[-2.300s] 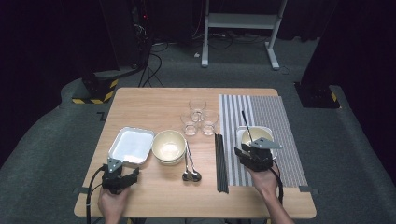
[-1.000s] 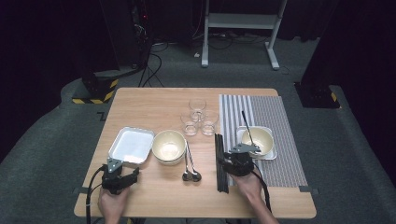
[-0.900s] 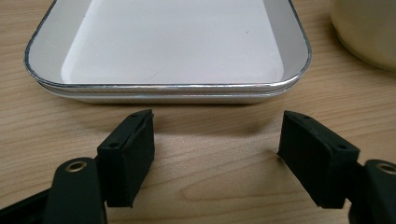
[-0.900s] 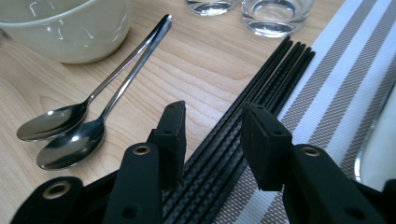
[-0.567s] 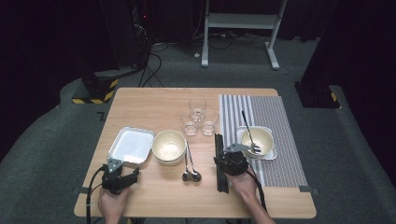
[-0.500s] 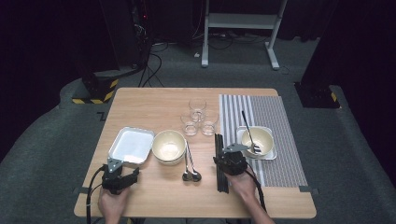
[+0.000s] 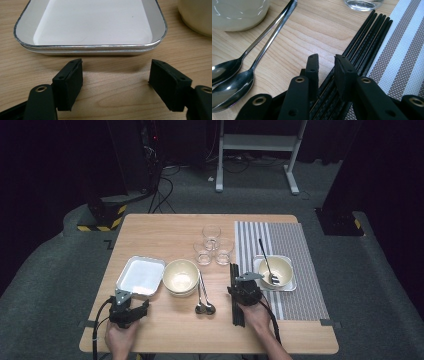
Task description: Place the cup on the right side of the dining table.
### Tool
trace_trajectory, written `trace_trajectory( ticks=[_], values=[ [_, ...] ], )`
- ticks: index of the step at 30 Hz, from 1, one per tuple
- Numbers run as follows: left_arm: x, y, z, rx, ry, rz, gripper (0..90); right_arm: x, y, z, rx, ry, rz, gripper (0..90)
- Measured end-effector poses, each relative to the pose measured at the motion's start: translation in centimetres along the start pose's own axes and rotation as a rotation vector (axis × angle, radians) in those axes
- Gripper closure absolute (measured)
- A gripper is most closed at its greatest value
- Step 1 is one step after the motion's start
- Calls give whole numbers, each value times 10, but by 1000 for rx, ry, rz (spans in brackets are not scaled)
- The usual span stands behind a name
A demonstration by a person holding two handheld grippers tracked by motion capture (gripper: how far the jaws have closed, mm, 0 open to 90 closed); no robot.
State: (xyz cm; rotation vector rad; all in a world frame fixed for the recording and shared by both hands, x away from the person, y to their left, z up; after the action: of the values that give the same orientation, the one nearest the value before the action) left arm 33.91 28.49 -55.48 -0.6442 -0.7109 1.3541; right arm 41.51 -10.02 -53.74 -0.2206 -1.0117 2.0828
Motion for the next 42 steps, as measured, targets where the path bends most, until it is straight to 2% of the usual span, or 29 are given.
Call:
trace_trajectory(
  ticks=[10, 28, 42],
  values=[
    [0, 0, 0, 1, -1, 0, 272, -2, 0, -4, 5, 19, -11, 749],
    [0, 0, 0, 0, 0, 0, 271, -1, -2, -4, 6, 28, -3, 759],
    [0, 0, 0, -1, 1, 2, 271, 0, -4, -8, 29, 34, -4, 761]
  ],
)
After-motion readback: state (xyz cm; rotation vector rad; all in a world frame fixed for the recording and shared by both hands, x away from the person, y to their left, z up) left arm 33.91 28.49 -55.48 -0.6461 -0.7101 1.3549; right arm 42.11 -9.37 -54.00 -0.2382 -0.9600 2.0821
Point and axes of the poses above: each handheld gripper's, and its own axes: z roughly backward along the jaws, y roughly out of its underside, x roughly to its left, the point moved 3 cm from there along -z, roughly forward along the jaws, and after that the axes turned 8 degrees about -y, right-handed, at the moved point
